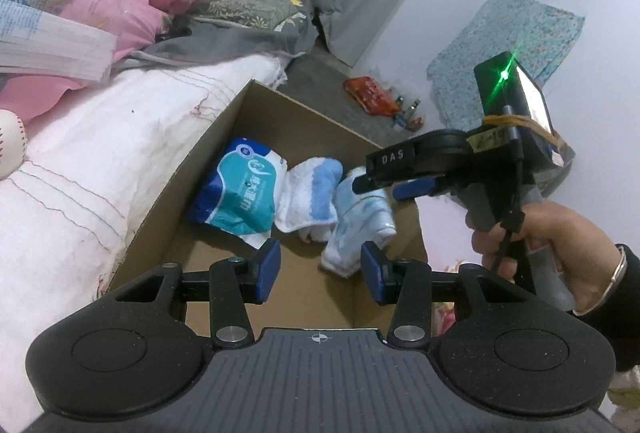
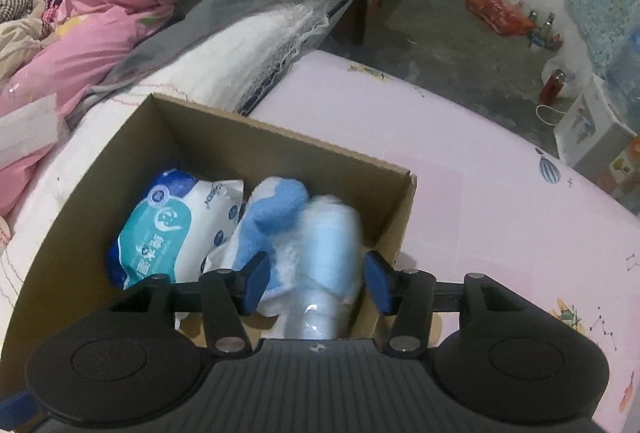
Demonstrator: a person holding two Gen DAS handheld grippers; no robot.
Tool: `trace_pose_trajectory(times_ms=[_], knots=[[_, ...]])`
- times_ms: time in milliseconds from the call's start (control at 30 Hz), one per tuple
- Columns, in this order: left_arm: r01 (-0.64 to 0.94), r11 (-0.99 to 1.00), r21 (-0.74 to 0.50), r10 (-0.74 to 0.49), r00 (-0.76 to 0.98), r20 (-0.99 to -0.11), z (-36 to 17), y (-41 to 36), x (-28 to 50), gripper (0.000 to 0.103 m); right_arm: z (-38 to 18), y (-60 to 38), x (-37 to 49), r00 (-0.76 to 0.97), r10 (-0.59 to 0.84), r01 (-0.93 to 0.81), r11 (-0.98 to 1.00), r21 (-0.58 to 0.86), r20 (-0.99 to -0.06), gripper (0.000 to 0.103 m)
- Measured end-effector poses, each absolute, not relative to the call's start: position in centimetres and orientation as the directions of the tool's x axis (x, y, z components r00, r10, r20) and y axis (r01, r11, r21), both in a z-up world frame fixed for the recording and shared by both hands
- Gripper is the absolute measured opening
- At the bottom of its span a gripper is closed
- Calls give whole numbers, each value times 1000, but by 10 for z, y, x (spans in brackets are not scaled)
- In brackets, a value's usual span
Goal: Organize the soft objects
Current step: 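Lower the mask bundle into the box and open the right gripper, then grasp the pink plastic-wrapped roll with the left gripper while the right gripper reaches toward the orange-striped towel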
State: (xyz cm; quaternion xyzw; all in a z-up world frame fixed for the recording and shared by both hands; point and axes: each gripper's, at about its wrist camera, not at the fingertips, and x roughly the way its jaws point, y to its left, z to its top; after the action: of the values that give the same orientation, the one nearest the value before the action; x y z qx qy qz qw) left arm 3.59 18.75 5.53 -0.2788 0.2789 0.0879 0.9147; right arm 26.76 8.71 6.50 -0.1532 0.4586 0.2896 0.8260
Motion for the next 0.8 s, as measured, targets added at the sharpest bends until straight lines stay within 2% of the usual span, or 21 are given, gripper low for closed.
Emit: trace_pose_trajectory(times_ms=[267, 533, 800], knots=[[-318, 832, -454, 14, 831, -557, 55, 187, 35, 46, 81, 82, 268, 444, 374, -615, 788, 27, -815, 50], [-257, 883, -393, 15, 852, -524, 68, 166, 33, 62, 125, 23, 251, 421, 529, -624, 758, 188, -737, 53], [-121, 940, -318, -56, 866, -497, 85, 123, 37, 68, 159, -85, 216, 404, 659, -601, 714, 359, -634, 53]])
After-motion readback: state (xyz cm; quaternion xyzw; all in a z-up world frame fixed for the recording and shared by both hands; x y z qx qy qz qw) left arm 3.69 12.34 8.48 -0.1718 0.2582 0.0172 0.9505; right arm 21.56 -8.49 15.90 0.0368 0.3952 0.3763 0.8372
